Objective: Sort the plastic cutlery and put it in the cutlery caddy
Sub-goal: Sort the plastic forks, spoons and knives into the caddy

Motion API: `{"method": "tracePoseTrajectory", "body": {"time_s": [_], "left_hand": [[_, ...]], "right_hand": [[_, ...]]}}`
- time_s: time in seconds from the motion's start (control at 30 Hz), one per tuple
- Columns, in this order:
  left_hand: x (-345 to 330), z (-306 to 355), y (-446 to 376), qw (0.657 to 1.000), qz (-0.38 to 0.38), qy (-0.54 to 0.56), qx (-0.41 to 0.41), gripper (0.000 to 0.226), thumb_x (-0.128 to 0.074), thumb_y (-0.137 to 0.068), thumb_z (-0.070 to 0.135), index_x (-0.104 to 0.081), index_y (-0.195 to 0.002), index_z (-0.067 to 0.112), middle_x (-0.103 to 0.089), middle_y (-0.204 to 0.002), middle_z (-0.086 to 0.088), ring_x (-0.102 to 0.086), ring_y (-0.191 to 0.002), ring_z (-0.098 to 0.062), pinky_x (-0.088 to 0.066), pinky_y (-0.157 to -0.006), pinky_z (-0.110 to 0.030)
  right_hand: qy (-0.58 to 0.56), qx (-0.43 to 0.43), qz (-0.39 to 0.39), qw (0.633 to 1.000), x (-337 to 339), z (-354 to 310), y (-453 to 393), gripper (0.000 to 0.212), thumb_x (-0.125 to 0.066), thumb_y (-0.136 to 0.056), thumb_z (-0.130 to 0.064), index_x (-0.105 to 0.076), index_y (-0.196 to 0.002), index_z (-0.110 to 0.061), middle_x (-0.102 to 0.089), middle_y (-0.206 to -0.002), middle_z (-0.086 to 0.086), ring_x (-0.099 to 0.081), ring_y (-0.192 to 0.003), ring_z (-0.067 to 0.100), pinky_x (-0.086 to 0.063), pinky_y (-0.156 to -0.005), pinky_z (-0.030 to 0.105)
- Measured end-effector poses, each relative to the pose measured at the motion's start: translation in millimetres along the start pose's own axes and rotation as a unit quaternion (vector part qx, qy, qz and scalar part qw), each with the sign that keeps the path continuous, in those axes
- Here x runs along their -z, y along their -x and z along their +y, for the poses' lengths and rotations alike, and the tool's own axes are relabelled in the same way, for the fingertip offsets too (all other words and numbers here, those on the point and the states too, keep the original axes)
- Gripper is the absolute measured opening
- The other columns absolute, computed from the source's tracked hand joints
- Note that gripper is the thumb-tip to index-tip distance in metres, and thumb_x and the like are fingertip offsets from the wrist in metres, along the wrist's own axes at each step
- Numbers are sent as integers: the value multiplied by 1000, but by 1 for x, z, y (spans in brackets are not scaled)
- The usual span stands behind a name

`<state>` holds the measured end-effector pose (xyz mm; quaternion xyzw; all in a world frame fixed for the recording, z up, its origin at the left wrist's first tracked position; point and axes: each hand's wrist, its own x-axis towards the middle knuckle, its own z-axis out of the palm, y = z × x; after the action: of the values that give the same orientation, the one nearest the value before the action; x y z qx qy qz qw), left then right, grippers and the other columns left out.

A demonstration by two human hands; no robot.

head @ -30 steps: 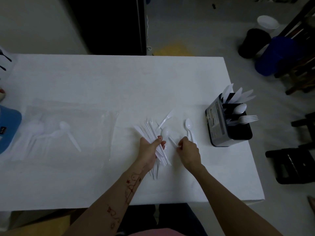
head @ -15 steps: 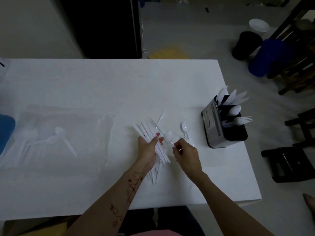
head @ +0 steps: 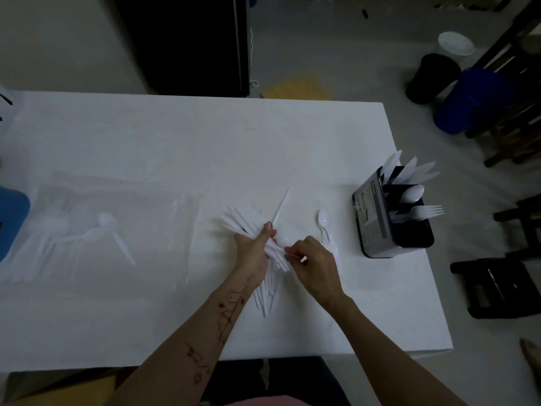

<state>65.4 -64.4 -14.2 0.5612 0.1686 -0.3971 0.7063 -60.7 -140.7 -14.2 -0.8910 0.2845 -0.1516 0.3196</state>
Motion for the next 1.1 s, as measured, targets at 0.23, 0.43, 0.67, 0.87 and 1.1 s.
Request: {"method": "tracePoseTrajectory", "body": {"time_s": [0.23,0.43,0.67,0.87,1.1], "left_hand": [[18,18,-9,997,54,-49,-17,36,-55,-95,12,-45,-126,-5,-65,-111,-17,-67,-85,-23,-55,-54,-24],[44,23,-2,993,24,-114,-17,33,-52,-97,20,-46,-124,2,-66,-107,-14,-64,-83,-24,-55,-68,-33],[49,31,6,997,-46,-53,40,26,-54,-96,10,-45,-120,6,-62,-107,-16,-63,-81,-25,-56,-72,-37],[32,32,10,994,-91,-56,35,23,-44,-98,2,-37,-120,5,-58,-113,-17,-61,-87,-23,-56,-81,-36],[13,20,13,990,-124,-66,18,30,-44,-99,6,-35,-128,0,-57,-125,-21,-64,-101,-24,-58,-70,-32]], "right_hand": [[-75,-181,-46,980,-4,-11,-48,24,-59,-92,-41,-70,-99,-22,-66,-96,-14,-64,-81,4,-51,-72,22],[-53,-371,-62,925,-38,-12,-107,42,-64,-87,-47,-62,-64,-12,-58,-61,3,-56,-56,17,-43,-57,24],[-212,-417,82,880,-25,-12,-106,16,-67,-85,-24,-72,-93,-11,-68,-80,2,-65,-80,22,-52,-72,28],[-300,-300,23,905,15,-27,-70,6,-70,-88,-16,-74,-92,-16,-76,-83,-4,-67,-70,2,-47,-57,12],[-297,-338,-104,887,18,-28,-17,6,-77,-82,-14,-76,-86,-9,-72,-72,-1,-57,-58,6,-37,-44,15]]}}
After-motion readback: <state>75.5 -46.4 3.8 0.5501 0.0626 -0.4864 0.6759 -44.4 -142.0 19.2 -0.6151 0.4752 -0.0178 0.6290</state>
